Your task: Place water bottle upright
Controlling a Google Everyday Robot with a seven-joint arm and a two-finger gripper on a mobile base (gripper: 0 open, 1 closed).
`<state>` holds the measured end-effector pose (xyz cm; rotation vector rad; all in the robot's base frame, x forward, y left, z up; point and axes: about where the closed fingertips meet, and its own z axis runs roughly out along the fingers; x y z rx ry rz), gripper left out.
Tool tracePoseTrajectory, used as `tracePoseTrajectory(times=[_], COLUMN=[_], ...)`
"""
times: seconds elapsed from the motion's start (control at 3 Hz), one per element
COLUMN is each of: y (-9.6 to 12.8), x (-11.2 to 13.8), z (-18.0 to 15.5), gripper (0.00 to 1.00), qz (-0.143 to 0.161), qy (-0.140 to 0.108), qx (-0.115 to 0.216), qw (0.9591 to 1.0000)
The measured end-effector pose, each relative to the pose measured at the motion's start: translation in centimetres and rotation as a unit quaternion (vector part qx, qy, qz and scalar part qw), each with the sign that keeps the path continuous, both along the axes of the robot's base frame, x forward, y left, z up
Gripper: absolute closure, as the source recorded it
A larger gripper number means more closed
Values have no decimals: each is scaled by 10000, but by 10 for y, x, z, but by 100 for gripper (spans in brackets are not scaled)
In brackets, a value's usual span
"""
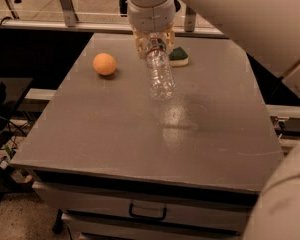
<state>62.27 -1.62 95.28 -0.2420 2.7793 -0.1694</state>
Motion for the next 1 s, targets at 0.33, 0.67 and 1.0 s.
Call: tracePoseTrajectory(times=[0.33,0.67,1.0], y=[-3,-6,-4], x=[-4,-4,-5], z=[15,23,28], gripper=[100,100,100], qz=[788,1520,2163], qy=[-337,-702,-1061], qx=[168,588,1046], qw=[9962,9841,9649])
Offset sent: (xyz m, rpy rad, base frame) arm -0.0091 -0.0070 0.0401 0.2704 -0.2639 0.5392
